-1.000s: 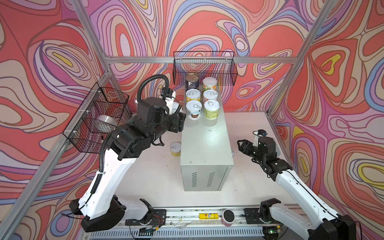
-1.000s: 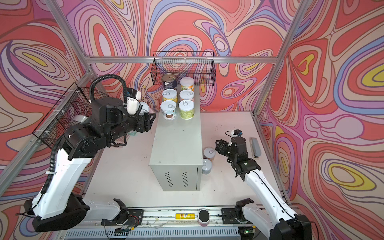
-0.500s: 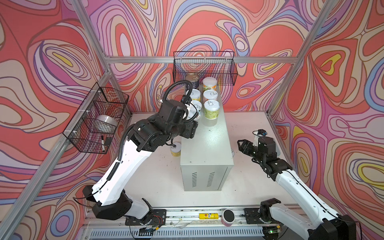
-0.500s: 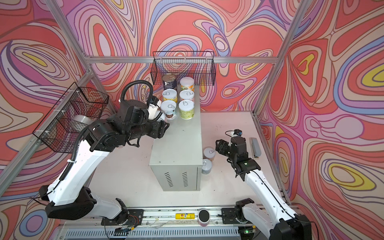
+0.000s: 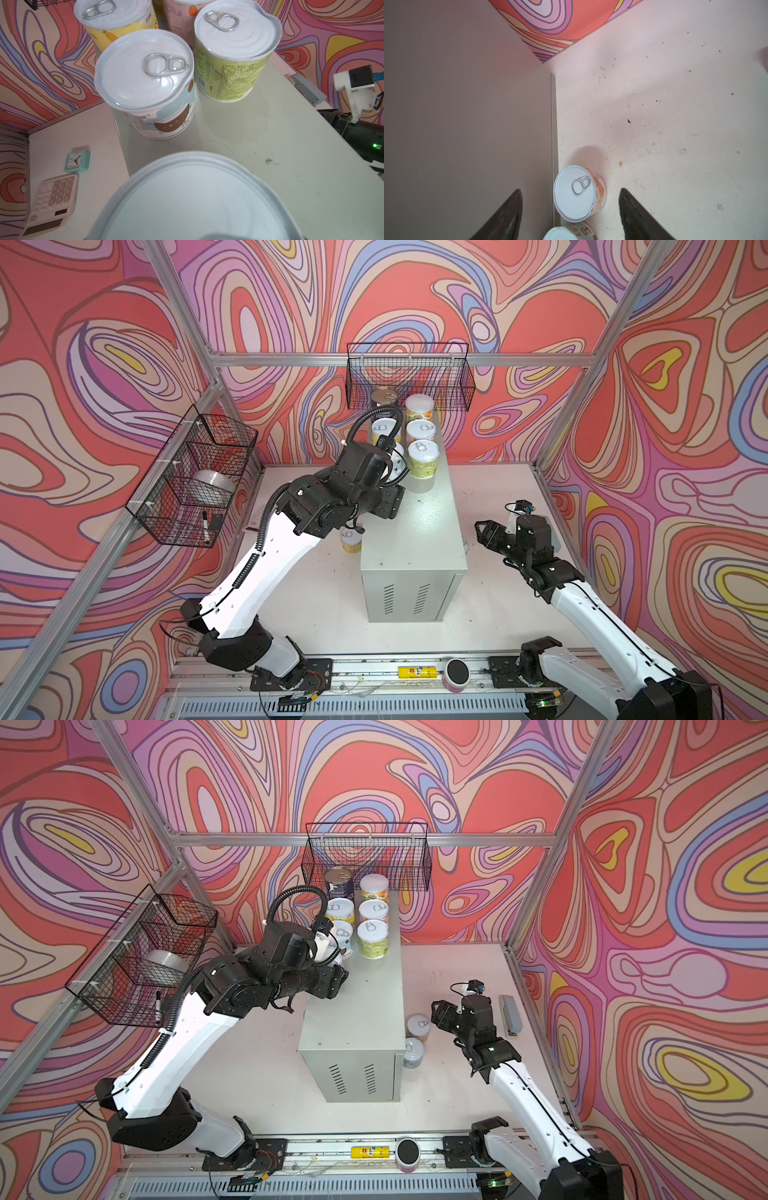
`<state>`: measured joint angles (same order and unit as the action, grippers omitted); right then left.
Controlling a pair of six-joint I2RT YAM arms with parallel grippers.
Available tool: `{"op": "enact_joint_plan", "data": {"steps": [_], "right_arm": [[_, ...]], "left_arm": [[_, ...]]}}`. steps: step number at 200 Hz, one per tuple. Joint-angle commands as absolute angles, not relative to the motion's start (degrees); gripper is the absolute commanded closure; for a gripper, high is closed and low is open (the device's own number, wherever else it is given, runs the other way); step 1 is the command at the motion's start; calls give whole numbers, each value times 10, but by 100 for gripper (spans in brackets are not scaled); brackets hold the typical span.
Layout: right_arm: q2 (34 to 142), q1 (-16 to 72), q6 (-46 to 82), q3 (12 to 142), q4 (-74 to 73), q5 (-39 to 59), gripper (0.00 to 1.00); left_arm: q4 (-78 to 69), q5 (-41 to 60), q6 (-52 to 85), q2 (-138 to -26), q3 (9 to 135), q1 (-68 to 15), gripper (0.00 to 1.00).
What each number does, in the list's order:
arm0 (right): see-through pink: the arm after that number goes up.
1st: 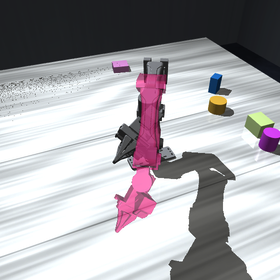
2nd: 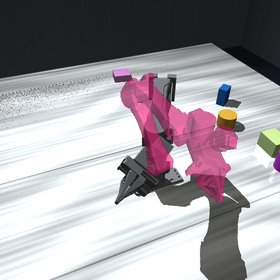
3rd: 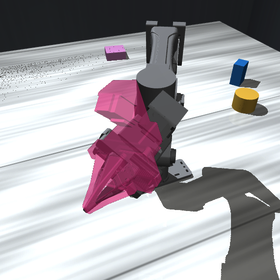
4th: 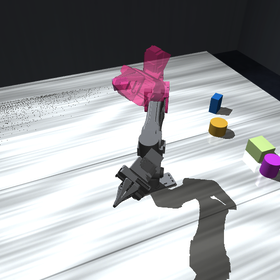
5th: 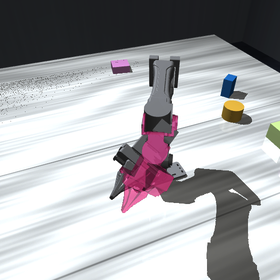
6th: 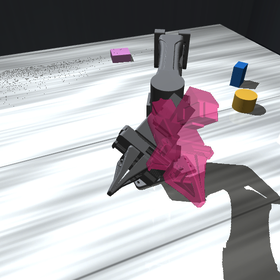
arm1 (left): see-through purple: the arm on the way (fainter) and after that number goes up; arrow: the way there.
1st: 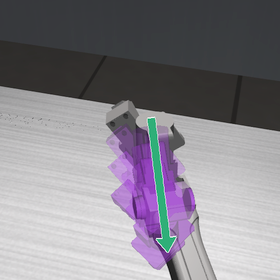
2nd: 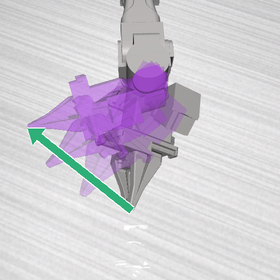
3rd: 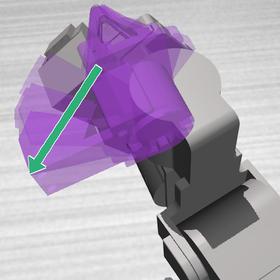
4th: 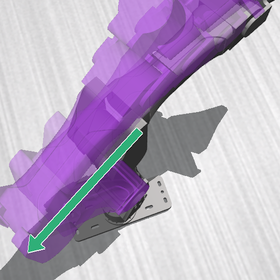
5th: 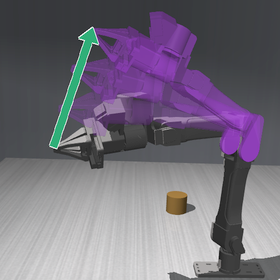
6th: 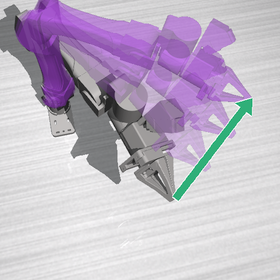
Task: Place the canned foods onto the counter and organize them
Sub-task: 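Lower the pink can onto the cabinet top in front of the white-blue can, then open the left gripper and withdraw it from the pink can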
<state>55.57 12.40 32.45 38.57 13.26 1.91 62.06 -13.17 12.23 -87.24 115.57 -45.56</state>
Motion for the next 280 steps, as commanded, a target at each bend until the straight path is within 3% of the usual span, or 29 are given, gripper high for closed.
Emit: {"op": "enact_joint_plan", "data": {"steps": [1, 66, 72, 76, 83, 99, 128, 162, 177, 184, 280], "right_arm": [[552, 122, 318, 375, 122, 15, 25], [543, 122, 316, 370, 123, 10, 25], [542, 122, 316, 370, 124, 10, 25], [541, 122, 315, 371, 124, 10, 25], [541, 122, 314, 371, 125, 10, 24], [541, 122, 313, 372, 125, 11, 24], [543, 122, 312, 373, 124, 11, 24], [547, 122, 314, 373, 123, 8, 24], [553, 122, 313, 377, 130, 7, 24], [554, 122, 313, 379, 131, 7, 24], [560, 122, 310, 402, 133, 17, 24]], "left_arm": [[622, -159, 126, -884, 1185, -461, 100], [627, -198, 134, -908, 1191, -464, 100], [627, -201, 135, -909, 1191, -463, 92], [627, -201, 136, -910, 1191, -463, 79], [625, -201, 137, -910, 1189, -464, 65], [622, -203, 138, -911, 1188, -463, 43], [613, -195, 131, -911, 1187, -463, 31], [603, -176, 126, -909, 1183, -464, 25], [608, -188, 130, -910, 1188, -463, 6], [608, -188, 127, -909, 1187, -463, 2], [527, -171, 96, -838, 1191, -463, 2]]}}
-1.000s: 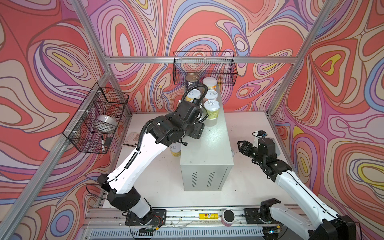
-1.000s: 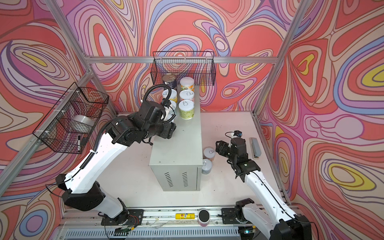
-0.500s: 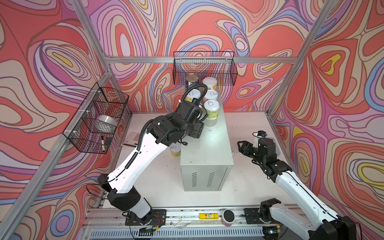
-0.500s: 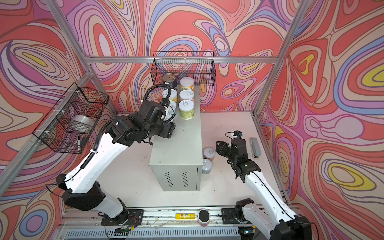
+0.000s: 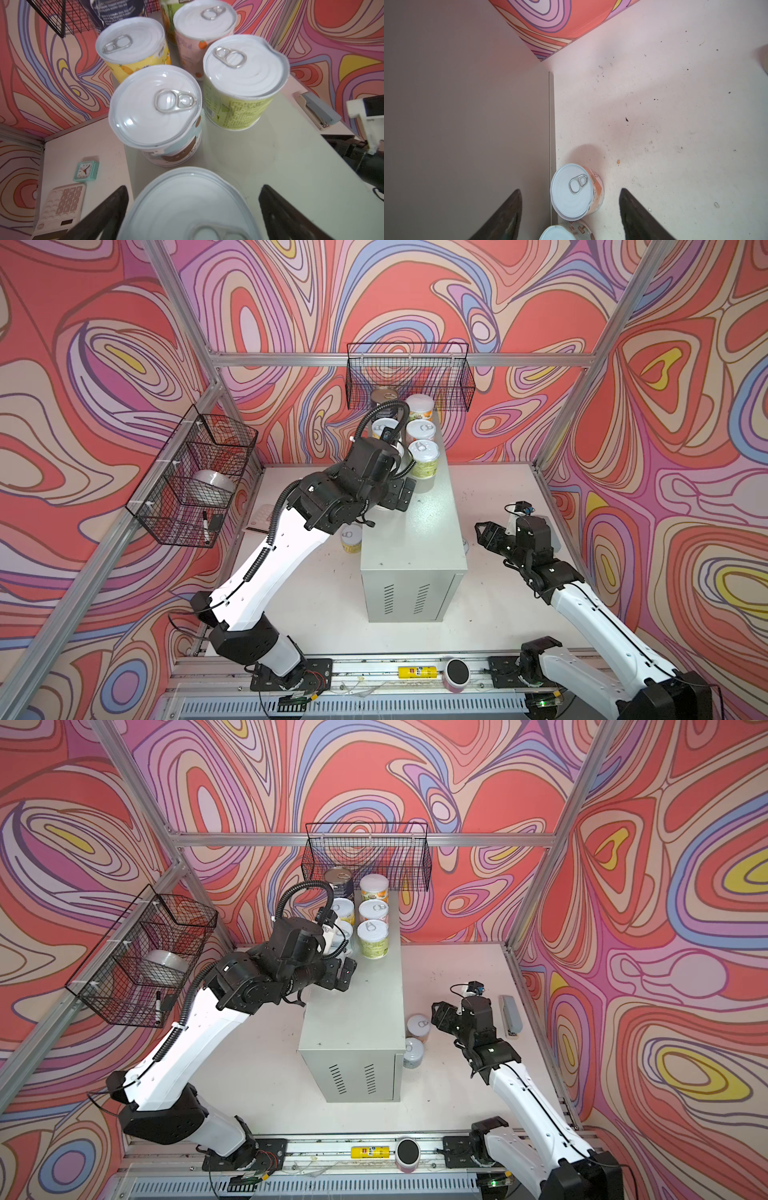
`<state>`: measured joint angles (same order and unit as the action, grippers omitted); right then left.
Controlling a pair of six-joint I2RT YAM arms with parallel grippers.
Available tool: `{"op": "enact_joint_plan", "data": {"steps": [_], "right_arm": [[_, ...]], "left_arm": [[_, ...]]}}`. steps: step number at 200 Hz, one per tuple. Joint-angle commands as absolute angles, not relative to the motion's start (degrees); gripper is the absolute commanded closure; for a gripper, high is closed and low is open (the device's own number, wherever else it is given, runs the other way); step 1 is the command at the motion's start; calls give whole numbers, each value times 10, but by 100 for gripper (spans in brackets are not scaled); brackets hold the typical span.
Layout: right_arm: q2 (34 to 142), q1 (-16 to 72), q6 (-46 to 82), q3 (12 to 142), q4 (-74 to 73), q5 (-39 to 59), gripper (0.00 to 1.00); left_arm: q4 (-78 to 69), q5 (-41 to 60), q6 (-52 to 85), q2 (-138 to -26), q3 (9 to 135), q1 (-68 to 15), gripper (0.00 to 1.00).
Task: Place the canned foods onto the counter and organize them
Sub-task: 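Open the left gripper and withdraw it from the pink can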
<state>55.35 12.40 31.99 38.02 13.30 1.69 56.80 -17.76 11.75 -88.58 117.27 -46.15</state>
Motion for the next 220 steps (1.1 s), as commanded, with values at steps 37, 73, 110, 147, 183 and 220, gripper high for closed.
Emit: {"op": "enact_joint_plan", "data": {"steps": [37, 73, 110, 147, 183, 220], "right_arm": [[559, 122, 312, 419, 147, 19, 25], [553, 122, 312, 442, 176, 14, 25], [555, 122, 312, 460, 192, 8, 26], [566, 122, 318, 475, 197, 14, 26], [558, 122, 327, 476, 199, 13, 26], [543, 122, 326, 474, 209, 11, 27]], "left_arm": [[494, -190, 94, -747, 1129, -463, 3], [459, -277, 125, -630, 987, -462, 4], [426, -310, 146, -548, 858, -463, 5], [402, -313, 142, -531, 803, -462, 5], [379, -291, 135, -553, 787, -449, 5], [352, -245, 138, -573, 780, -411, 6]]}}
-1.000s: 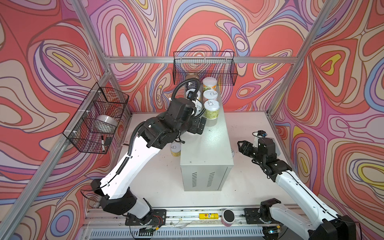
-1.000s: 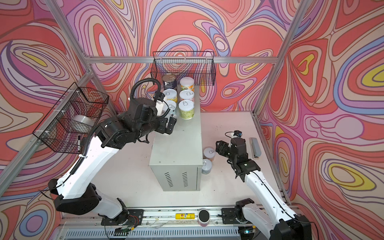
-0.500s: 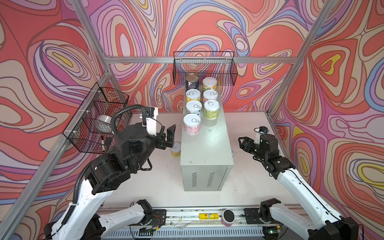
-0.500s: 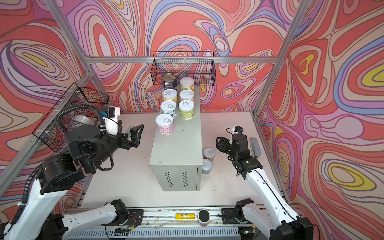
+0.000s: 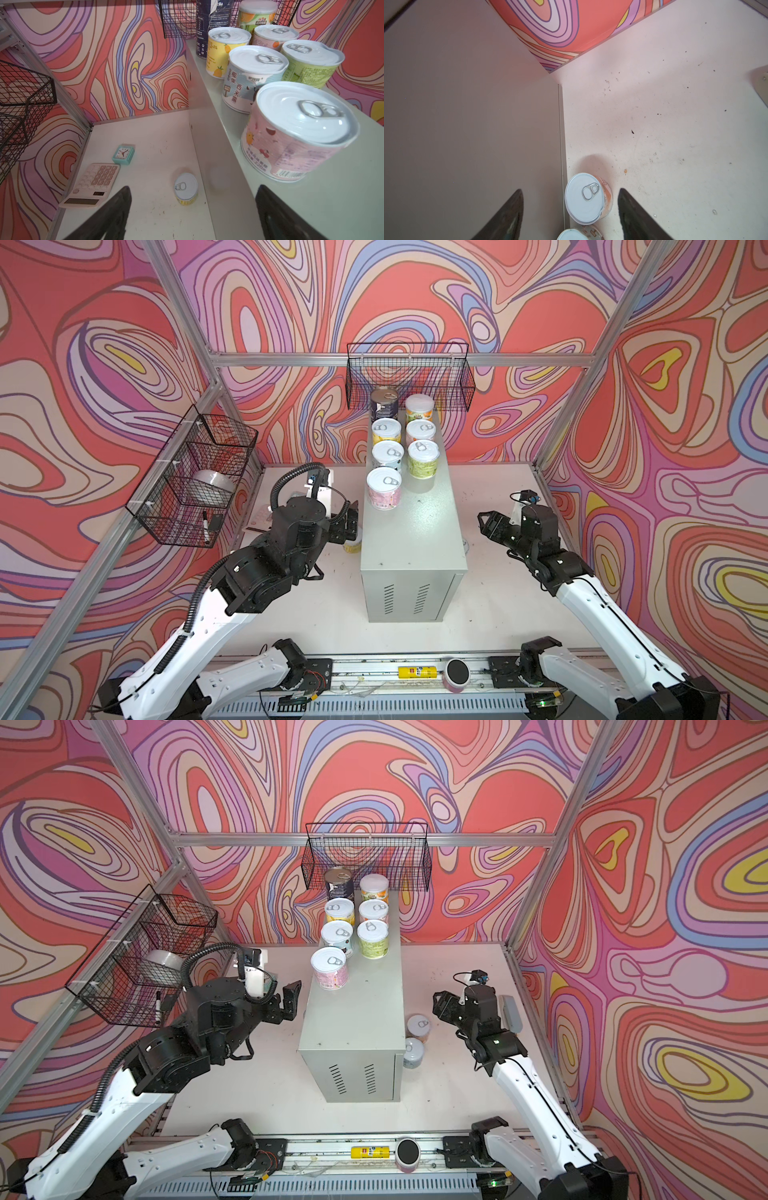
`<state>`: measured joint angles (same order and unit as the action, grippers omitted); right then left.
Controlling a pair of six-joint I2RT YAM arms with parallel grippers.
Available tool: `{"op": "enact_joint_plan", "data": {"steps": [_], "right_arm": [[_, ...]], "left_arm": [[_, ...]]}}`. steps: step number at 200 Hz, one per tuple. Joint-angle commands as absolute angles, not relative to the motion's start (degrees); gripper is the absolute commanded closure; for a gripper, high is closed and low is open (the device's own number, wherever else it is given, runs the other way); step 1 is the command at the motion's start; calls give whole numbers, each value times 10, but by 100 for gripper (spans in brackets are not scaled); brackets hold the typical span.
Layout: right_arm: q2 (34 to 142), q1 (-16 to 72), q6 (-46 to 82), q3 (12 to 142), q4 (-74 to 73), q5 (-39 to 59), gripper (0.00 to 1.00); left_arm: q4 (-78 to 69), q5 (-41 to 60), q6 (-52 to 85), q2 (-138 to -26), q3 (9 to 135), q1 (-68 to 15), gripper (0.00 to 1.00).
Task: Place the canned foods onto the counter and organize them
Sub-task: 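Open the left gripper and withdraw it from the pink can, then lower the left gripper toward the yellow can while the right descends to orange cans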
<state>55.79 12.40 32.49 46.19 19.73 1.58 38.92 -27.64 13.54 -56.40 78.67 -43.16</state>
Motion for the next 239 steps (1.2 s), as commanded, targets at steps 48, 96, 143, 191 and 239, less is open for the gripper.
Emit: {"op": "enact_joint_plan", "data": {"steps": [48, 96, 143, 191, 239], "right_arm": [[546, 122, 321, 475, 209, 8, 27], [556, 122, 321, 470, 196, 14, 26], [556, 122, 318, 467, 197, 11, 26], [555, 122, 317, 466, 198, 11, 27], [549, 122, 305, 468, 207, 17, 26]], "left_arm": [[323, -209, 141, -594, 778, -394, 7], [319, -194, 145, -615, 790, -394, 9], [324, -210, 137, -626, 800, -394, 8], [332, -232, 132, -622, 796, -392, 7], [357, -267, 124, -594, 773, -389, 7]]}}
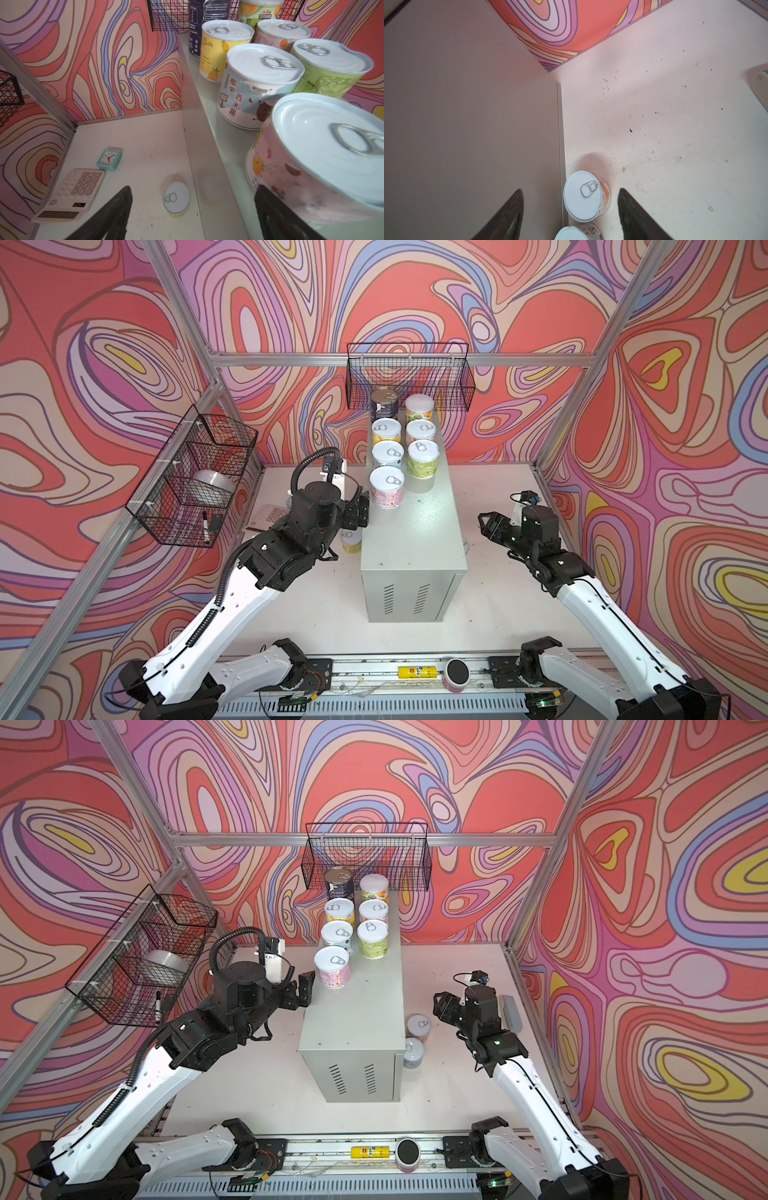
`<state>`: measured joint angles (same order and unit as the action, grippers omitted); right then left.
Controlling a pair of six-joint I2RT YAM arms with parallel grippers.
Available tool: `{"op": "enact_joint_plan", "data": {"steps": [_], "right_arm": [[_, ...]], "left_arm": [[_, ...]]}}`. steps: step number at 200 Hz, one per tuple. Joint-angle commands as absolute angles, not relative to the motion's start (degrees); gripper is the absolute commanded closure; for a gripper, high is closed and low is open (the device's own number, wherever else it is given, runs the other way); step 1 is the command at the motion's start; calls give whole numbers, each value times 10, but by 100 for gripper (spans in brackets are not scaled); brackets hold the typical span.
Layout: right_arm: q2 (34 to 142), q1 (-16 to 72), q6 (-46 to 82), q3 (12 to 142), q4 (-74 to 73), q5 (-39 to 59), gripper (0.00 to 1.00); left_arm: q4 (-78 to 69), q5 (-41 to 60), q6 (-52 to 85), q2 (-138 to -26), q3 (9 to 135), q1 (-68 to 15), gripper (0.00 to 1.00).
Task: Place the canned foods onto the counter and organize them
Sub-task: 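Lower the left gripper toward the yellow can while the right descends to orange cans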
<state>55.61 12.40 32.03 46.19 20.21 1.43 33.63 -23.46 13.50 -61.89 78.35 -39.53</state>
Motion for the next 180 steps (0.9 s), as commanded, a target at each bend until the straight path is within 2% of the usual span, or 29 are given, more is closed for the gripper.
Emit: {"op": "enact_joint_plan", "data": {"steps": [1, 57, 102, 154, 180], "right_arm": [[549, 122, 304, 468, 207, 18, 27], [517, 122, 275, 439, 256, 61, 30], [481, 124, 293, 379, 278, 122, 23], [449, 135, 310, 330, 285, 179, 20], [448, 165, 325, 309, 280, 177, 19]], "left_arm": [[358, -268, 124, -592, 772, -389, 7], [384, -292, 178, -494, 675, -388, 7], [425, -267, 229, -467, 602, -388, 8], [367, -253, 265, -423, 507, -388, 9], [343, -245, 269, -417, 485, -388, 9]]}}
